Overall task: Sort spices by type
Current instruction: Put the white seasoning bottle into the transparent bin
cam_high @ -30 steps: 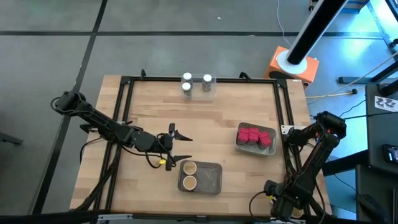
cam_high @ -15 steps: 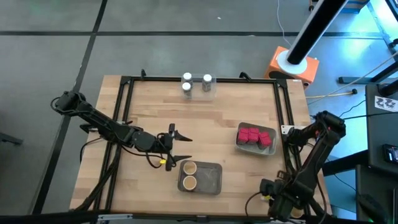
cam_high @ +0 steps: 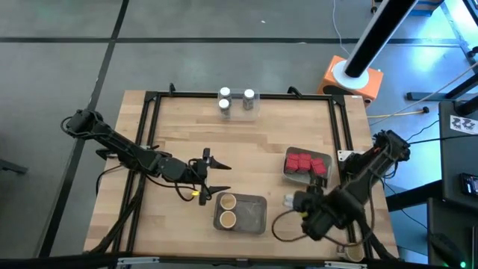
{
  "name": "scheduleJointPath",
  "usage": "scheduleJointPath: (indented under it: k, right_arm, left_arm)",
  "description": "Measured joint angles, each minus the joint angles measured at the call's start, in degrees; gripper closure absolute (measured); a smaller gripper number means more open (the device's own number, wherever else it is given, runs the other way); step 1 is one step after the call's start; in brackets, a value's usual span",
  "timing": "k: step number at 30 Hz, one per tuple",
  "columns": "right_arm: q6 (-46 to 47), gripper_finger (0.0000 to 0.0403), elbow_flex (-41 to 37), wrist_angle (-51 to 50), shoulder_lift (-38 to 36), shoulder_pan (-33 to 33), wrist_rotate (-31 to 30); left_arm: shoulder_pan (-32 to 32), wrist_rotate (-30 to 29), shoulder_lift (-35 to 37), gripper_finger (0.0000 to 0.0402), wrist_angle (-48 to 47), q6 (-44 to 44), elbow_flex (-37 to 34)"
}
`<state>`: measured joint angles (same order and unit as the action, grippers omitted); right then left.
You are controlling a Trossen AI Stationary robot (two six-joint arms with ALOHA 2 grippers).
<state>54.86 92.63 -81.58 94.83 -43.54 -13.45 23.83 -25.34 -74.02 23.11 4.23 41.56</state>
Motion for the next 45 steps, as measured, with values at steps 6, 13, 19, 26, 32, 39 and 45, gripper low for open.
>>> scheduleJointPath:
  k: [6, 13, 19, 26, 32, 39, 45]
  right_arm:
    - [-10.74, 0.0196, 1.78, -1.07, 0.00, 7.45, -4.73]
    - [-24.18, 0.0196, 1.78, 0.59, 0.00, 18.97, -7.00]
    - [-35.16, 0.0196, 1.31, 5.20, -0.02, 29.37, -4.83]
    - [-44.78, 0.0196, -4.39, 11.69, 0.00, 40.96, 4.10]
    - [-48.66, 0.0196, -11.25, 17.17, 0.00, 48.10, 8.39]
    - [-53.39, 0.0196, -16.93, 23.60, 0.00, 52.60, 11.66]
    - [-53.72, 0.0196, -19.26, 24.27, 0.00, 53.87, 12.93]
  left_arm:
    - [0.00, 0.02, 0.00, 0.0109, -0.28, -1.29, 0.00]
    - [0.00, 0.00, 0.00, 0.0109, -0.39, -1.29, 0.00]
    - [0.00, 0.00, 0.00, 0.0109, -0.44, -1.66, 0.00]
    - [0.00, 0.00, 0.00, 0.0109, -1.59, -1.60, 0.00]
    - [-0.73, 0.00, 0.00, 0.0109, -2.63, -1.33, 0.00]
    - [-2.71, -0.09, 0.00, 0.0109, -3.47, 1.33, 0.00]
    - [-3.43, -0.09, 0.00, 0.0109, -4.19, 1.69, 0.00]
